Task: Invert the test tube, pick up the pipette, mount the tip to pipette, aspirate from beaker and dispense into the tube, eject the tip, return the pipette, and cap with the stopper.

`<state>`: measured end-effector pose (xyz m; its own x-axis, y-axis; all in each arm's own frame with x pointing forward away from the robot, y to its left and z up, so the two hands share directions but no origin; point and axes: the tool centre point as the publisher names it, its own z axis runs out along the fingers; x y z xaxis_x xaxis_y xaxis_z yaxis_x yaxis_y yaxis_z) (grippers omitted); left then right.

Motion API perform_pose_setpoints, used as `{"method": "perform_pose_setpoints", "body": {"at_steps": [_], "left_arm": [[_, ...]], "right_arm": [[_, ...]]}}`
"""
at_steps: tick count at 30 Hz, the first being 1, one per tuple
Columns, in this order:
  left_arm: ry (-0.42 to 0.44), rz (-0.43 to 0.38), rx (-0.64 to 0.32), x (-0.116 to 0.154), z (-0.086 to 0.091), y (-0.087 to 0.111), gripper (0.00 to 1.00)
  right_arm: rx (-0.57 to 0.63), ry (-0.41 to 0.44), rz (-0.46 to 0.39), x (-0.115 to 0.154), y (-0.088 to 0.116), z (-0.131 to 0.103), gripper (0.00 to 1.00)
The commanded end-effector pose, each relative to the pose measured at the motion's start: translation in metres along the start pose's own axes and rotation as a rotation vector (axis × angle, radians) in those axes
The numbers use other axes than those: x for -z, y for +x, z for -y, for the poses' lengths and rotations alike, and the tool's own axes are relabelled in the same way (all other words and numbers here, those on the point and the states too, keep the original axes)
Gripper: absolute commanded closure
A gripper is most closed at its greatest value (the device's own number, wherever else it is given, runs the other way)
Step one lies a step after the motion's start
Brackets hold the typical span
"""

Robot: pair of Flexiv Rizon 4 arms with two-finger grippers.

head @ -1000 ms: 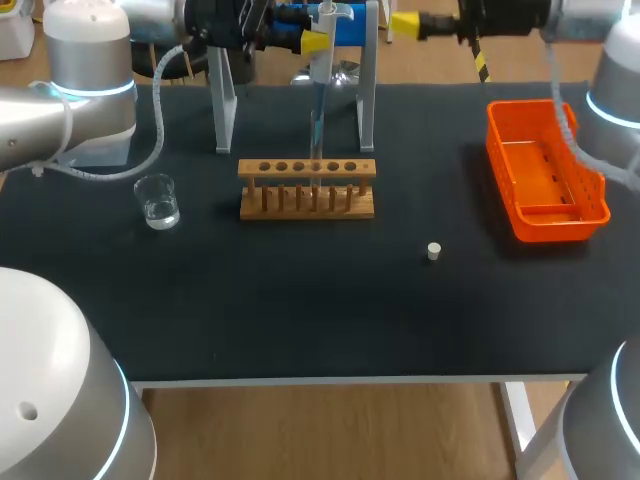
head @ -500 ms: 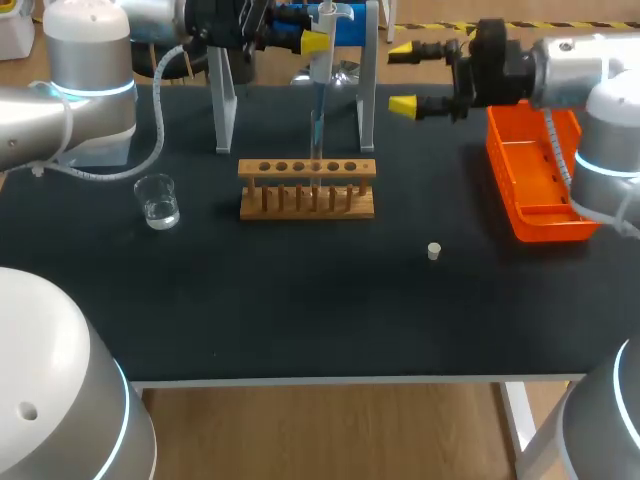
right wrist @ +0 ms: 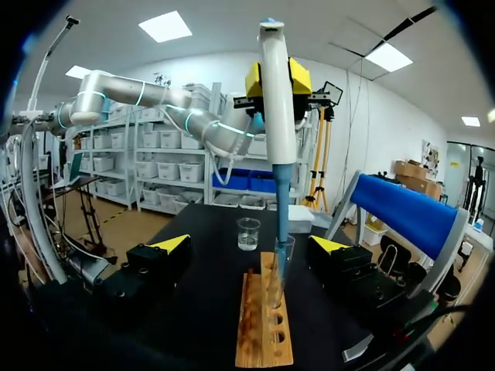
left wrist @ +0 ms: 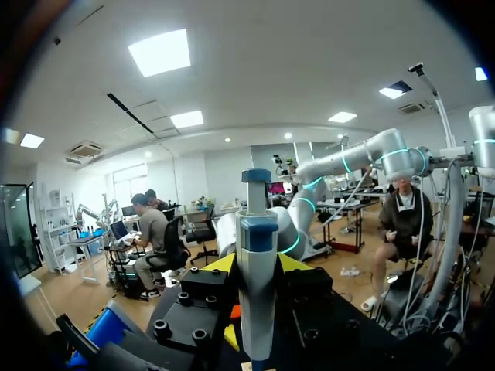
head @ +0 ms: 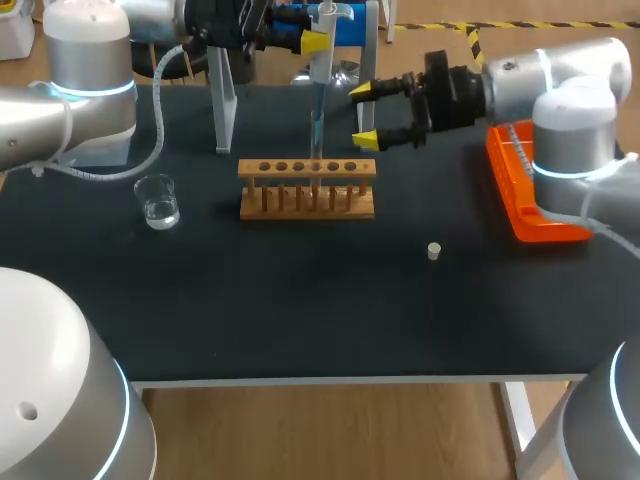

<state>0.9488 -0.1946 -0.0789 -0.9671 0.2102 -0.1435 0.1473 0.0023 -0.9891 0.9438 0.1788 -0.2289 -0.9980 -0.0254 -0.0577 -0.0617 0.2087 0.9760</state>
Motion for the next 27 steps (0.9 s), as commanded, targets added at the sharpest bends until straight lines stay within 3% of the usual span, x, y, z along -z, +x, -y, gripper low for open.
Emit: {"method": "perform_pose_setpoints", "body": {"at_steps": [1,27], "left_arm": [[-0.002,0.0,0.0,0.0,0.001,0.0,1.0],[-0.002,0.0,0.0,0.0,0.001,0.0,1.0]], "right_arm": [[-0.016,0.031,0.004,-0.018,-0.013,0.012,0.0],[0.022,0.214,0.051,-0.066,-0.033,0.05,0.0]]}}
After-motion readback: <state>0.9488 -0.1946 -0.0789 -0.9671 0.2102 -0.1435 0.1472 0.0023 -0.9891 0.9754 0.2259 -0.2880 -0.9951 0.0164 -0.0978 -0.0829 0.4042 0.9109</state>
